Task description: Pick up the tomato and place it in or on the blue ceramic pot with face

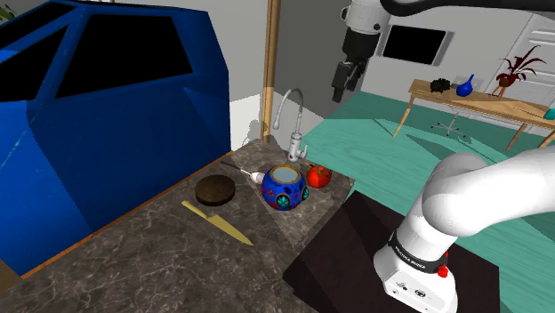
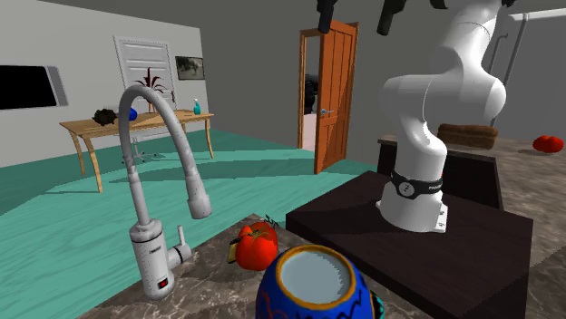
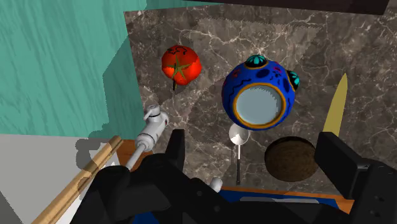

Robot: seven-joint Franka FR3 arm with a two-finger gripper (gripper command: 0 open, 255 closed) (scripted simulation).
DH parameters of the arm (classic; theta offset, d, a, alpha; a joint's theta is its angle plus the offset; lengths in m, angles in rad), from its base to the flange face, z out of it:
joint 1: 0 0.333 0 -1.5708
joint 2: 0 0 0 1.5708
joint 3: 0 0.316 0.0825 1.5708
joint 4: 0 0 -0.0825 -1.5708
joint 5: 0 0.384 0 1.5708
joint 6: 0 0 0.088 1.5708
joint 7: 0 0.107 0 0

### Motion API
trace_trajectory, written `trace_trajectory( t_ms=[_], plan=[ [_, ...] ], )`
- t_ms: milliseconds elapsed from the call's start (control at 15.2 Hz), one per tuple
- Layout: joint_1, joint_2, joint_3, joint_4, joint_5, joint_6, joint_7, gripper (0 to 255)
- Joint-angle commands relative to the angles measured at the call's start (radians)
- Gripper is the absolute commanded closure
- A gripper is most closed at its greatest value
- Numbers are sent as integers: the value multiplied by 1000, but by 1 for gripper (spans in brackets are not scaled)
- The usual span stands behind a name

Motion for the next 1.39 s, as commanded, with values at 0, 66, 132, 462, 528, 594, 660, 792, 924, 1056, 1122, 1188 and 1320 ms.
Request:
trace_trajectory(
  t_ms=[0,66,132,462,528,594,660,792,924,1056,1122,1188,1320],
  plan=[
    [0,0,0,0,0,0,0,0],
    [-10,30,-33,9,14,10,-6,0],
    [-20,61,-67,19,29,20,-13,0],
    [-54,223,-231,68,124,61,-59,0],
    [-59,258,-264,78,147,67,-71,0],
    [-64,293,-296,88,172,73,-84,0],
    [-68,330,-328,98,199,77,-99,0],
    [-74,405,-392,119,257,82,-130,0],
    [-80,485,-453,140,322,83,-167,0],
    [-87,571,-511,162,395,76,-209,0],
    [-92,616,-538,173,434,70,-231,0],
    [-98,662,-563,185,474,62,-255,0],
    [-115,760,-606,208,559,38,-303,0]
  ],
)
